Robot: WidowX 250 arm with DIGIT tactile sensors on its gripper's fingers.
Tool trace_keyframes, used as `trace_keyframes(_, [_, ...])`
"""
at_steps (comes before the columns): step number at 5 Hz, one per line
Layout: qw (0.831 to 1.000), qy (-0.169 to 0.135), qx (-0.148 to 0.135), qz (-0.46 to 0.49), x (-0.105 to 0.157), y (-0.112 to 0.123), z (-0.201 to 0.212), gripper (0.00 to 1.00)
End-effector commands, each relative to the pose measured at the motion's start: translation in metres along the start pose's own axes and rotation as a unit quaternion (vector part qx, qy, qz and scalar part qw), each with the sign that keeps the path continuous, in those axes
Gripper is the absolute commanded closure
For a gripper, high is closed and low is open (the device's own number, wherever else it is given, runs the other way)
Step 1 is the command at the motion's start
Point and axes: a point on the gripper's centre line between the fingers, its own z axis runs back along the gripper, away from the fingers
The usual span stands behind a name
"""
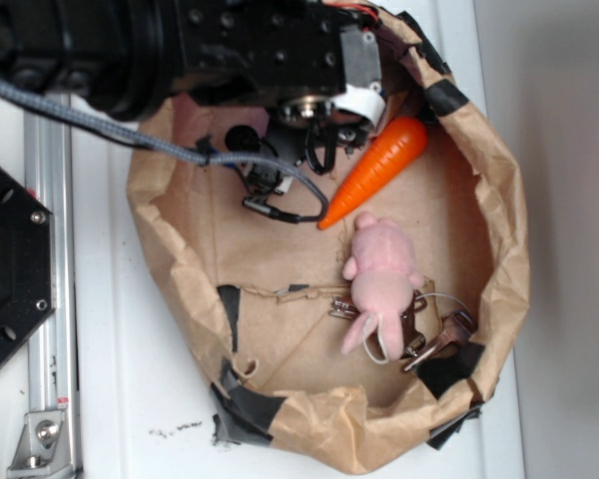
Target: Grab the blue sponge.
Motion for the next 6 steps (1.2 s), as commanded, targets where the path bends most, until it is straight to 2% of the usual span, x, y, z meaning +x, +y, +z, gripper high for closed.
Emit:
trace_keyframes(1, [1.0, -0.017, -0.002, 0.0, 0.015, 0.019, 0.004, 0.0])
trace_keyframes(2, [1.0, 0.002, -0.014, -0.013, 0.021, 0.011, -0.006, 0.0])
trace_keyframes(4, [1.0, -0.004, -0.025, -0.016, 0.016, 0.009, -0.003, 0.0])
trace_keyframes(5, [0.999, 0.002, -0.035, -0.022, 0.013, 0.009, -0.007, 0.0])
trace_keyframes(6, [0.997, 0.016, -0.065, -0.041, 0.01, 0.004, -0.014, 0.0])
